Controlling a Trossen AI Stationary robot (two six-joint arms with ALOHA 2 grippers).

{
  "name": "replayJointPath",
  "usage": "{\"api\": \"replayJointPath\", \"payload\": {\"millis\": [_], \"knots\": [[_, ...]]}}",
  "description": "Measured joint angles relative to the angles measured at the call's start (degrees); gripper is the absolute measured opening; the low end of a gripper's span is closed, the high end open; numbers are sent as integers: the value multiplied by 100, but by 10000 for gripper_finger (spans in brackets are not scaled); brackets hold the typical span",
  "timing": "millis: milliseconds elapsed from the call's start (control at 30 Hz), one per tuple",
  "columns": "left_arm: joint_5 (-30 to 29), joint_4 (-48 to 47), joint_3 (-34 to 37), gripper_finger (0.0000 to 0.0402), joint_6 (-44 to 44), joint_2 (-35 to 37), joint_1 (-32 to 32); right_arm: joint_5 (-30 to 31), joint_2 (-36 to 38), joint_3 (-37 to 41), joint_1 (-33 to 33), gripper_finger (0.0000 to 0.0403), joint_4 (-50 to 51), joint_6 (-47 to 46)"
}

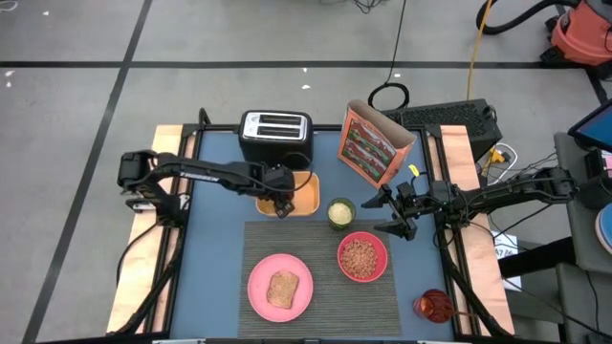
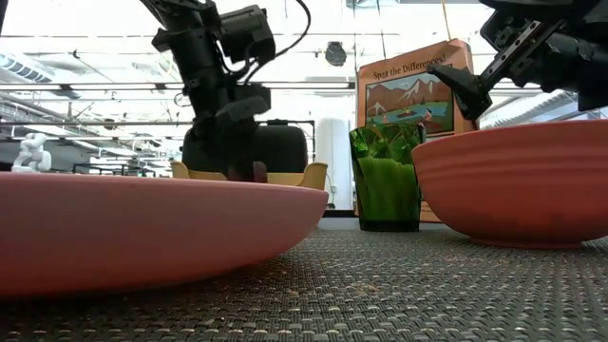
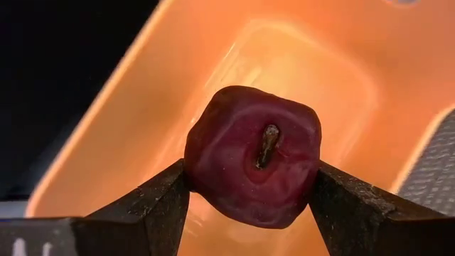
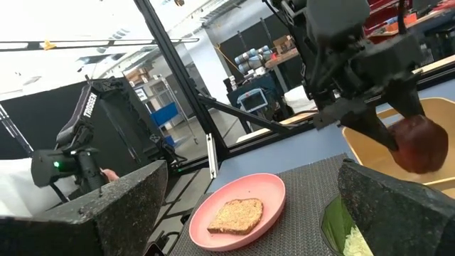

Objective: Arrange a breakfast setting
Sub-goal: Put the red apple on the gray table mat to the top of the pink plate

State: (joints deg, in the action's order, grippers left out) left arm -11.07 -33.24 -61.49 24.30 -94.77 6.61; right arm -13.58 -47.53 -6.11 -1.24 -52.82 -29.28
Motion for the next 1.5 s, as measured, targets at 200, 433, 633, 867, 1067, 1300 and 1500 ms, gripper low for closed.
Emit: {"api": "replayJointPath", "payload": {"millis": [200, 433, 633, 867, 1067, 1300, 1500], "knots": [[0, -6, 0, 257, 63, 584, -26, 0, -2, 0, -2, 400, 1, 0], [0, -33, -3, 257, 362, 1372, -269, 0, -1, 0, -1, 400, -1, 0], [0, -28, -7, 257, 936, 1725, -841, 0, 0, 0, -2, 400, -1, -1], [2, -45, -7, 257, 1320, 1648, -1662, 0, 1, 0, -1, 400, -2, -2], [0, -137, -6, 257, 1635, 1468, -2185, 2, -2, 0, 0, 400, 0, -2], [-193, -356, -5, 257, 1925, 1046, -2450, 2, -2, 0, -1, 400, 0, -2], [-205, -410, 2, 257, 1954, 548, -2474, 2, 1, 0, -1, 400, -4, -2]]}}
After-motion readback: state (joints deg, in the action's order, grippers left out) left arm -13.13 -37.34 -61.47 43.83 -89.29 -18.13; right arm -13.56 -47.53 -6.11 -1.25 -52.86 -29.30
